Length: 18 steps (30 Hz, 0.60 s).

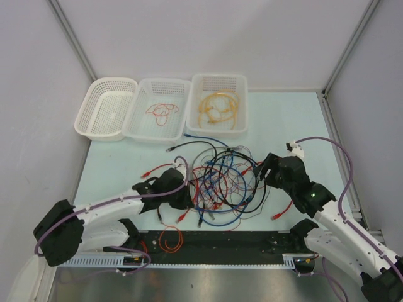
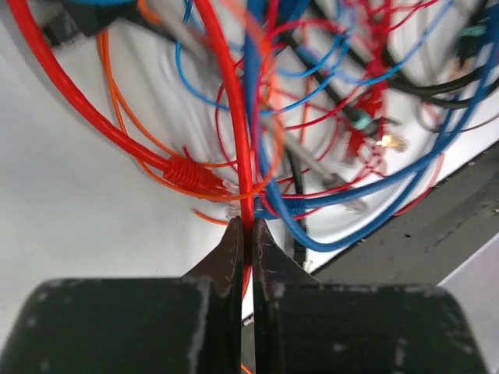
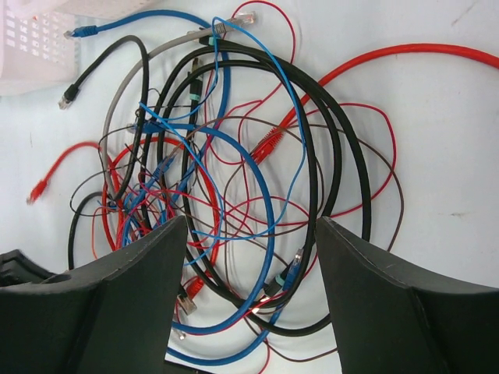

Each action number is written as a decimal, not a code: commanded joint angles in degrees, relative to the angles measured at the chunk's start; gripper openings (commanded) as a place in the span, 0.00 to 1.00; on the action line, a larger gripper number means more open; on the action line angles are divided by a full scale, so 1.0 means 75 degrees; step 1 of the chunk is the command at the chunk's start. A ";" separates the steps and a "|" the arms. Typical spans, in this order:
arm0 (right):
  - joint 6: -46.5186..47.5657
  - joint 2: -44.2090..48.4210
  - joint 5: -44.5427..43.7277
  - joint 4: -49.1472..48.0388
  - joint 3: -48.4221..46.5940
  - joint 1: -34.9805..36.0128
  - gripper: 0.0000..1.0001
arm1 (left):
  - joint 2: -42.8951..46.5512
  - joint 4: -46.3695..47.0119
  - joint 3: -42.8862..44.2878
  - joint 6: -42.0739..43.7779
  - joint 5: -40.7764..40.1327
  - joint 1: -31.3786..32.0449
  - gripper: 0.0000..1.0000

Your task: Untangle the cables

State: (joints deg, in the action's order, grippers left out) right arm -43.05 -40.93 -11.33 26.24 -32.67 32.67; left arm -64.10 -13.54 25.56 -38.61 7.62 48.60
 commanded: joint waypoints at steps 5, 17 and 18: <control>-0.0073 0.0090 -0.0118 -0.0123 0.0031 0.0074 0.71 | 0.1585 -0.1988 0.2493 0.1888 -0.0992 0.0024 0.00; 0.0021 0.0440 0.0022 -0.0298 0.0031 0.0133 0.71 | 0.1397 -0.2567 0.5357 0.2957 0.0398 0.0024 0.00; 0.0090 0.0523 0.0104 -0.0381 0.0031 0.0145 0.71 | 0.1444 -0.2392 0.5369 0.2783 0.0611 0.0024 0.00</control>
State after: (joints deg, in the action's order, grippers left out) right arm -43.03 -39.59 -11.25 25.82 -32.56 33.43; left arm -54.15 -33.58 63.31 -19.03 4.01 48.64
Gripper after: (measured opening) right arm 0.716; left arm 0.023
